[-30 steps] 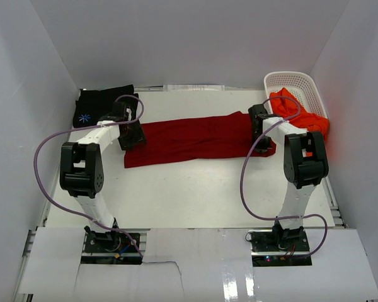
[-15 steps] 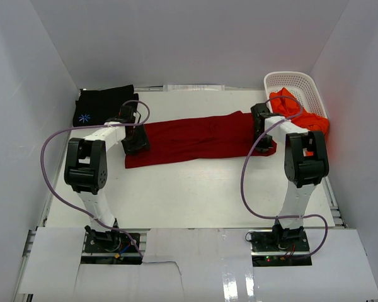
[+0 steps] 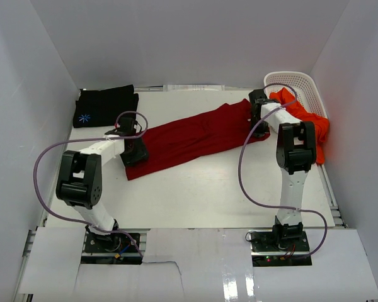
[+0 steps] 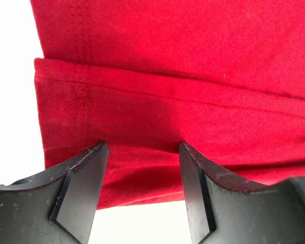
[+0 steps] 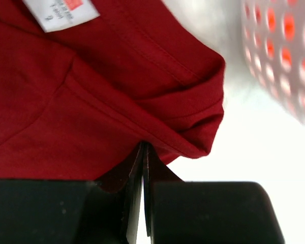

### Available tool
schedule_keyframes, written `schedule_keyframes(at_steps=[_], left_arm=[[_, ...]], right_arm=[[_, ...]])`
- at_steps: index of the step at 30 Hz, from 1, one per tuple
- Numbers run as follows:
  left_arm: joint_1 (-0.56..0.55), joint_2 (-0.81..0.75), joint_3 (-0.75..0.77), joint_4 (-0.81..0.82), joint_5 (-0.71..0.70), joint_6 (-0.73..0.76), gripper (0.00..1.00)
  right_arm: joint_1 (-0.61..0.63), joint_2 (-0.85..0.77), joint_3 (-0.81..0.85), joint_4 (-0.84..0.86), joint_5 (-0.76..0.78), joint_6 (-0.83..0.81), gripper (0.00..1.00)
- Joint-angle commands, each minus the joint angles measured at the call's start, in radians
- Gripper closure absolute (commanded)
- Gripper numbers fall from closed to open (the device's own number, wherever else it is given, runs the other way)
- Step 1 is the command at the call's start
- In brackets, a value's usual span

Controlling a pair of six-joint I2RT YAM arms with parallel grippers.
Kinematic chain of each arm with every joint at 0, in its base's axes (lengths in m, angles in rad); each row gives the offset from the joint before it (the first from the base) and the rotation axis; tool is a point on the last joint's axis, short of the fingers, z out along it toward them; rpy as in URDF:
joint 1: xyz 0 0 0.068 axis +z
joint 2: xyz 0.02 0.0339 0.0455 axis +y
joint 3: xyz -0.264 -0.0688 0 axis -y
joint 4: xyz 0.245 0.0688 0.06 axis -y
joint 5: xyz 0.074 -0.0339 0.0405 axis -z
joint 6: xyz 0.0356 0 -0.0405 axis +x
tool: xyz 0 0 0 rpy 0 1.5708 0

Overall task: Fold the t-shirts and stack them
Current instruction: Rotate the tshirt 90 degrees

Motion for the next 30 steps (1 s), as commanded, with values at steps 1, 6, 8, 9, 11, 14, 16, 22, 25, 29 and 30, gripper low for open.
schedule_keyframes(at_steps=[1, 6, 8, 9, 11, 14, 16, 22, 25, 29, 30], left_arm=[[-0.05, -0.014, -0.159, -0.16, 0.036, -0.065, 0.3], [-0.184, -0.118, -0.32, -0.16, 0.114, -0.201, 0.3], [-0.271, -0.138, -0.352, -0.157, 0.142, -0.251, 0.3], [-0.303, -0.146, -0.377, -0.152, 0.151, -0.295, 0.3], [-0.397, -0.157, -0.394, -0.152, 0.165, -0.341, 0.3], [-0.526, -0.158, -0.417, -0.154, 0.193, -0.438, 0.3], [-0.621, -0.16, -0.426, -0.158, 0.216, -0.504, 0.29], [-0.807, -0.17, -0.454, -0.158, 0.291, -0.63, 0.29], [-0.868, -0.163, -0.484, -0.14, 0.338, -0.663, 0.28], [-0.908, -0.134, -0.498, -0.102, 0.416, -0.656, 0.28], [-0.919, -0.115, -0.495, -0.09, 0.436, -0.642, 0.28]], right_arm=[[-0.009, 0.111, 0.099, 0.003, -0.027, -0.012, 0.92], [-0.01, 0.212, 0.249, -0.006, -0.09, -0.03, 0.92], [-0.01, 0.255, 0.321, -0.01, -0.149, -0.033, 0.92], [-0.01, 0.271, 0.345, -0.01, -0.169, -0.033, 0.92], [-0.01, 0.313, 0.412, -0.008, -0.233, -0.035, 0.92], [-0.01, 0.376, 0.516, -0.006, -0.295, -0.029, 0.92], [-0.012, 0.409, 0.567, 0.001, -0.355, -0.024, 0.92], [-0.014, 0.47, 0.622, 0.14, -0.51, 0.025, 0.91], [-0.014, 0.504, 0.651, 0.19, -0.603, 0.057, 0.88], [-0.014, 0.518, 0.664, 0.265, -0.669, 0.109, 0.87], [-0.014, 0.521, 0.671, 0.28, -0.68, 0.129, 0.87]])
